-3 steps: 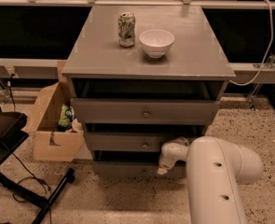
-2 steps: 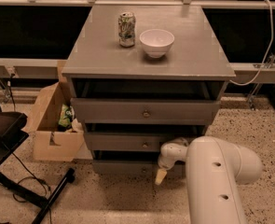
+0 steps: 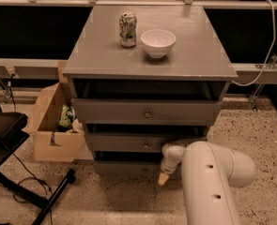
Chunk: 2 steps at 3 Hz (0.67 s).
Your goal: Open bottom drawer
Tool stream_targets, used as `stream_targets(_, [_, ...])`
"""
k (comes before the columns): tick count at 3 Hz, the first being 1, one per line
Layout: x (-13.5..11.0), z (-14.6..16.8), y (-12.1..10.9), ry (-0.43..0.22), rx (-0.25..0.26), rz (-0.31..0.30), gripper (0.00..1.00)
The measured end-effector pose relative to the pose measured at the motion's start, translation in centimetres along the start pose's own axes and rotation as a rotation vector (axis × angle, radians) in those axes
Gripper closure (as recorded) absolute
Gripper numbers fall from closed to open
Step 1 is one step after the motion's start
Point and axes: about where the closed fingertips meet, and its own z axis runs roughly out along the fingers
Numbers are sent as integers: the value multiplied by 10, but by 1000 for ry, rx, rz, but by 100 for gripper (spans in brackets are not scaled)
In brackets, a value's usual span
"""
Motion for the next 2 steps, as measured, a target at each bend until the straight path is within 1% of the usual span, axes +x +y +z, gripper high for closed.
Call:
stream_targets(1, [27,11,14,56,-66,68,50])
stream_targets(2, [27,7,14,56,-66,68,81])
